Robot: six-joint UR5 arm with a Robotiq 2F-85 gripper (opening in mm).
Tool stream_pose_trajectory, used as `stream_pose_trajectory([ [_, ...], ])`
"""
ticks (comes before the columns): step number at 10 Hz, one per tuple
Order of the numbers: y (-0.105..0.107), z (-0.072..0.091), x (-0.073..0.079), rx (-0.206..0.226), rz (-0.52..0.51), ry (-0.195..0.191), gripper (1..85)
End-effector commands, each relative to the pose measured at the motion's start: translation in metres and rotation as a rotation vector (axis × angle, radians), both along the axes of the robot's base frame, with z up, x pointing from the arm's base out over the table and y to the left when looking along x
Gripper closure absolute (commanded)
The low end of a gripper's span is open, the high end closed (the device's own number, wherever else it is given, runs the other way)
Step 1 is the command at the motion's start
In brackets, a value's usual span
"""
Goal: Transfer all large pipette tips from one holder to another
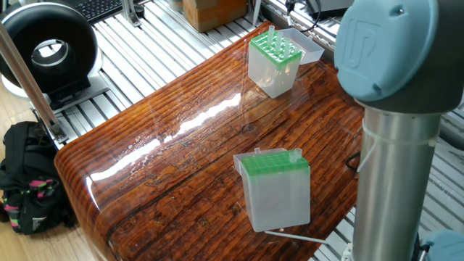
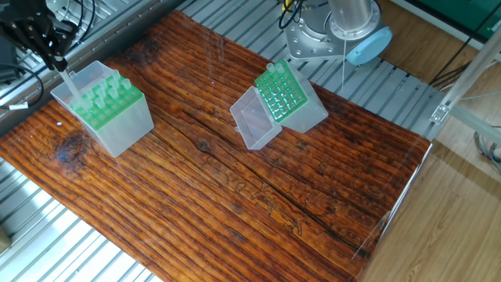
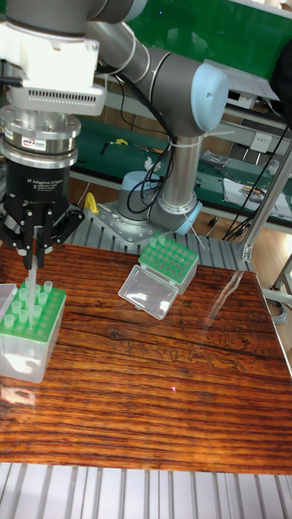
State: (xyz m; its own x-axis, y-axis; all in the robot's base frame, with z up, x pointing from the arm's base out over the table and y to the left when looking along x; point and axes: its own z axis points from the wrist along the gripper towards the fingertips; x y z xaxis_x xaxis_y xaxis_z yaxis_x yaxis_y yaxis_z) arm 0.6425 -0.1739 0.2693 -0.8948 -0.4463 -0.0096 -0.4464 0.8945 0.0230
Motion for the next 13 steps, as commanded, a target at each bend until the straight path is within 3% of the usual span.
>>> stream_pose_trajectory([
  [1,0.002,-0.001,0.001,0.007,0.023,-0.001,72.7],
  [4,0.003,-0.002,0.004,0.013,0.040,-0.006,65.3],
  [6,0.006,-0.004,0.006,0.028,0.058,-0.010,54.3],
  [10,0.008,-0.007,0.007,0.030,0.041,-0.003,53.7],
  [13,0.028,-0.006,0.000,0.046,0.004,0.018,53.7],
])
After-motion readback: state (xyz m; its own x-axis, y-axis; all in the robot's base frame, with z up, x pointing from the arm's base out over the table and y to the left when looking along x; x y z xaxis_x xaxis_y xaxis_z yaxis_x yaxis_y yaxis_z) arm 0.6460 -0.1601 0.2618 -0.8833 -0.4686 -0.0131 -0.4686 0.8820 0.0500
